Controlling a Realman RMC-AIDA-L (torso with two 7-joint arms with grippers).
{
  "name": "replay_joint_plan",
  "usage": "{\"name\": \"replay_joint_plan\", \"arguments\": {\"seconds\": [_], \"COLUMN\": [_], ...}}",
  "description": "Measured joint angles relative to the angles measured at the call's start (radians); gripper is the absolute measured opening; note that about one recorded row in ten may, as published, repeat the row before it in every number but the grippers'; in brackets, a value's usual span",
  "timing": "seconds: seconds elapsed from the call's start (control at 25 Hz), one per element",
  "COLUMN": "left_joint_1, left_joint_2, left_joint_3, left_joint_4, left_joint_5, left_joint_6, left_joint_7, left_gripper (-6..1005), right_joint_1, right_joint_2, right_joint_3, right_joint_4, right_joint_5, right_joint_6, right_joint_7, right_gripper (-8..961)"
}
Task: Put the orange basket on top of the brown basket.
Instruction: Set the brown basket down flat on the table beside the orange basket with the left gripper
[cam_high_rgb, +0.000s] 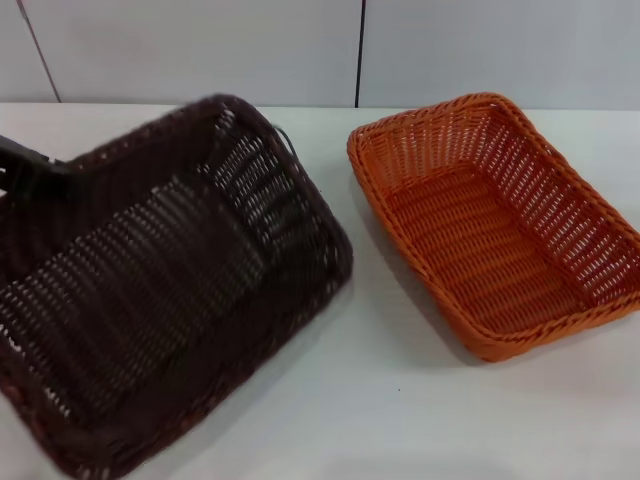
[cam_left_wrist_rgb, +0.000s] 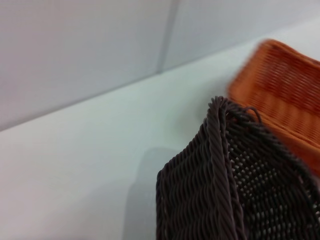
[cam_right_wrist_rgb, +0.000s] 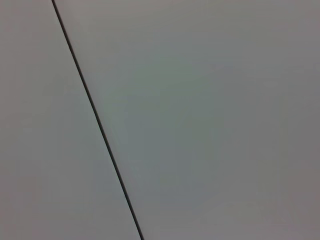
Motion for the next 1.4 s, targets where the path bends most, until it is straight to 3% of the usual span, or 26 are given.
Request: {"name": "replay_joint_plan", "arguments": {"seconds": [0.08, 0.16, 0.2, 0.24, 0.44, 0.48, 0.56, 0.6, 0.84, 0.88, 1.08, 1.4], "left_joint_1": [-0.034, -0.047, -0.08, -0.118, -0.177, -0.223, -0.238, -0.281, -0.328, -0.358, -0.401, -0.411], "left_joint_2": [0.032, 0.037, 0.041, 0.041, 0.036, 0.029, 0.026, 0.017, -0.007, -0.035, -0.061, -0.063], "left_joint_3": [0.003, 0.006, 0.009, 0.01, 0.013, 0.021, 0.027, 0.051, 0.09, 0.111, 0.121, 0.124], "left_joint_4": [0.103, 0.144, 0.241, 0.338, 0.468, 0.548, 0.574, 0.651, 0.712, 0.725, 0.77, 0.758], "left_joint_5": [-0.051, -0.063, -0.062, -0.054, -0.044, -0.027, -0.021, -0.012, -0.008, -0.007, -0.006, 0.054], "left_joint_6": [-0.071, -0.089, -0.096, -0.083, -0.035, 0.013, 0.032, 0.073, 0.111, 0.146, 0.215, 0.238], "left_joint_7": [0.072, 0.097, 0.135, 0.166, 0.201, 0.211, 0.212, 0.217, 0.233, 0.246, 0.266, 0.236], "left_gripper": [188, 188, 188, 188, 188, 188, 187, 187, 187, 187, 187, 188], "right_joint_1": [-0.001, -0.001, -0.001, -0.001, 0.0, -0.001, -0.001, -0.004, -0.013, -0.015, -0.015, -0.02], "right_joint_2": [0.0, 0.0, 0.0, 0.001, 0.003, 0.004, 0.004, 0.005, 0.006, 0.006, 0.007, 0.008], "right_joint_3": [-0.002, -0.005, -0.007, -0.009, -0.01, -0.011, -0.011, -0.011, -0.009, -0.006, -0.007, -0.011], "right_joint_4": [0.001, 0.001, 0.002, 0.003, 0.01, 0.019, 0.022, 0.028, 0.041, 0.045, 0.049, 0.051], "right_joint_5": [0.0, -0.001, -0.002, -0.002, -0.004, -0.005, -0.006, -0.006, -0.006, -0.006, -0.006, -0.008], "right_joint_6": [0.008, 0.017, 0.023, 0.035, 0.043, 0.043, 0.043, 0.044, 0.045, 0.047, 0.051, 0.051], "right_joint_7": [0.0, 0.0, 0.0, 0.0, 0.0, 0.0, 0.0, 0.0, 0.0, 0.0, 0.0, 0.0], "right_gripper": [719, 720, 720, 720, 720, 720, 720, 720, 720, 720, 720, 721]}}
